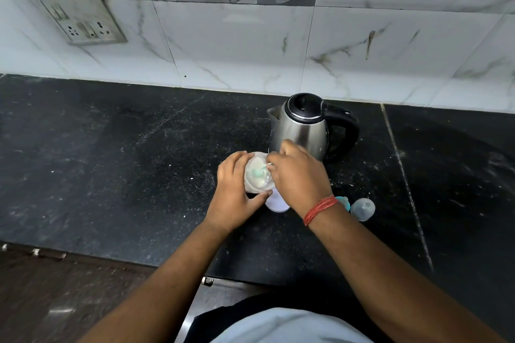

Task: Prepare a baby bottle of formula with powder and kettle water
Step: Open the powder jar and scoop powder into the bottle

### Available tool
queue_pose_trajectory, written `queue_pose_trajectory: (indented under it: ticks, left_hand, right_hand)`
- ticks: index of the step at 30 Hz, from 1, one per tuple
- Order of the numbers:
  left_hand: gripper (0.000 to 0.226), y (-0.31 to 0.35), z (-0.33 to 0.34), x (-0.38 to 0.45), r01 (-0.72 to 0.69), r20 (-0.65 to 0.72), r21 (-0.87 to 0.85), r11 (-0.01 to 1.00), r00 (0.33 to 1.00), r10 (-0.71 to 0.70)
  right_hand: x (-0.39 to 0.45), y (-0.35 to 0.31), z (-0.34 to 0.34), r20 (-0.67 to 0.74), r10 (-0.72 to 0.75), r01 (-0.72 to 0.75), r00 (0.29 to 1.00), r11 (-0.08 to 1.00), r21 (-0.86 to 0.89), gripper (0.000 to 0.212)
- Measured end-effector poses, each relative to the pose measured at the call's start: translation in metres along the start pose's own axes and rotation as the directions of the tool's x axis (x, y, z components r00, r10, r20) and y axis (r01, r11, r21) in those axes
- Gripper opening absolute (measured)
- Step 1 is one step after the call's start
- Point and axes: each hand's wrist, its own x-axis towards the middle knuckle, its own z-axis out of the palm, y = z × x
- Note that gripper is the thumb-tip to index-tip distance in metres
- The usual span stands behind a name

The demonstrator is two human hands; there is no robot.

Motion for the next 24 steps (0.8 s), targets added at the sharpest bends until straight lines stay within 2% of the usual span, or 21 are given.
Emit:
queue_pose_trajectory:
  ticks: [2,6,10,15,19,24]
  left_hand:
    - [0.090,-0.0036,0.0008,-0.0001,0.019,0.008,-0.009,1.000,1.000,-0.019]
    - [0.091,-0.0066,0.0013,0.0000,0.020,0.021,-0.016,1.000,1.000,-0.019]
    - [0.091,-0.0077,0.0015,0.0011,0.009,0.023,-0.017,1.000,1.000,-0.009]
    - [0.091,-0.0095,0.0010,0.0012,0.002,0.024,-0.017,1.000,1.000,-0.002]
    - [0.090,-0.0103,0.0017,0.0014,0.003,0.022,-0.026,1.000,1.000,-0.002]
    - [0.091,-0.0114,0.0023,-0.0006,0.002,0.032,-0.042,0.999,0.999,0.000]
  right_hand:
    - [0.0020,0.0024,-0.0010,0.013,-0.058,0.058,0.998,0.998,-0.009,0.008]
    - [0.0050,0.0089,0.0041,0.113,-0.100,0.089,0.989,0.991,0.104,0.019]
    - [0.0063,0.0097,0.0060,0.152,-0.090,0.064,0.984,0.984,0.165,0.020]
    - [0.0064,0.0089,0.0037,0.097,-0.102,0.083,0.990,0.980,0.183,0.024]
    - [0.0044,0.0082,0.0014,0.052,-0.118,0.115,0.992,0.992,0.061,0.012]
    - [0.0023,0.0047,0.0005,0.074,-0.153,0.155,0.986,0.987,-0.030,0.024]
